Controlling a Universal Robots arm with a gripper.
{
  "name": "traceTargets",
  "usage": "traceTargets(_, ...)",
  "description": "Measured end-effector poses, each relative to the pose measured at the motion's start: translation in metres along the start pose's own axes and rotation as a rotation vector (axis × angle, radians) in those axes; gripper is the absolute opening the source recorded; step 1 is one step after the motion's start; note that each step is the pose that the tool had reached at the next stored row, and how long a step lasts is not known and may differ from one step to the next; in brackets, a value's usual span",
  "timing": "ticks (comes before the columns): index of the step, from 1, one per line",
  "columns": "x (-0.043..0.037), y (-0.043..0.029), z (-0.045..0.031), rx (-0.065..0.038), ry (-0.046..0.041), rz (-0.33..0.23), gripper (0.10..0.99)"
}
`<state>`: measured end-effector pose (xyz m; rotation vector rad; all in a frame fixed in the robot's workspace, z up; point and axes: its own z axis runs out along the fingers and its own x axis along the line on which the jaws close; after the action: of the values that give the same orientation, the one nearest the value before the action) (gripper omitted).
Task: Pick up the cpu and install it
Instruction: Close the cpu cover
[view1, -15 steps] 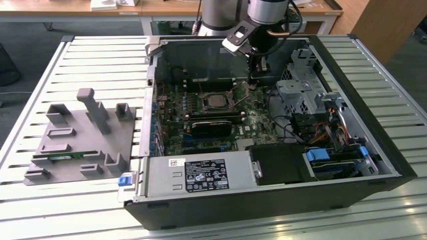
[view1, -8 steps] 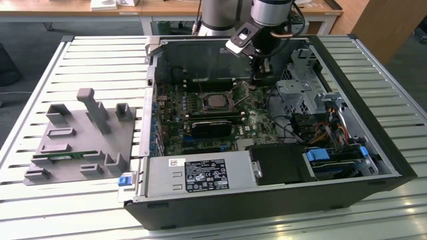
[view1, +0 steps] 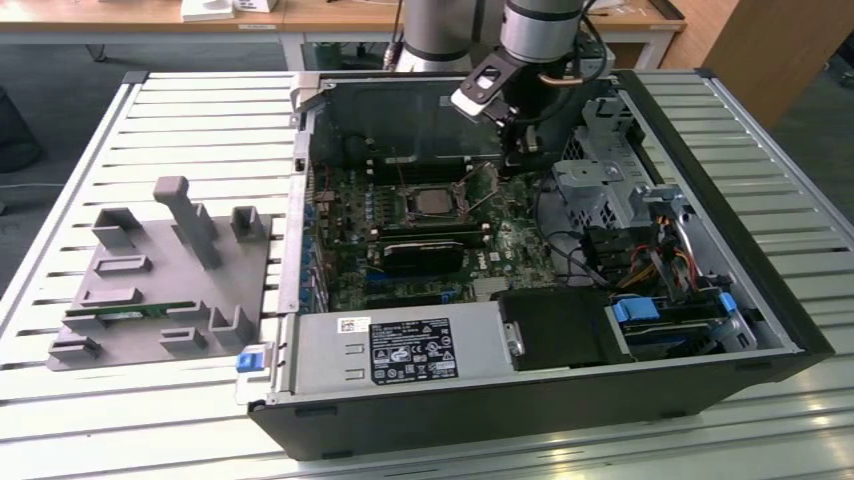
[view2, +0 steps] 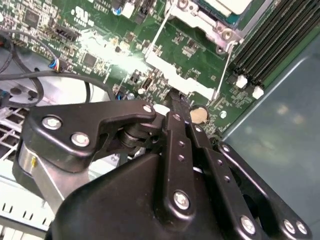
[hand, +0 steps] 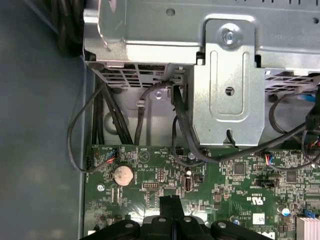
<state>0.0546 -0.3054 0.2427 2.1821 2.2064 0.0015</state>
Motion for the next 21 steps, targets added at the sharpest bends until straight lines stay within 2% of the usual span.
traceTargets(21, 0.0002, -0.0184, 0.0003, 0.0, 0.0005, 0.0, 0.106)
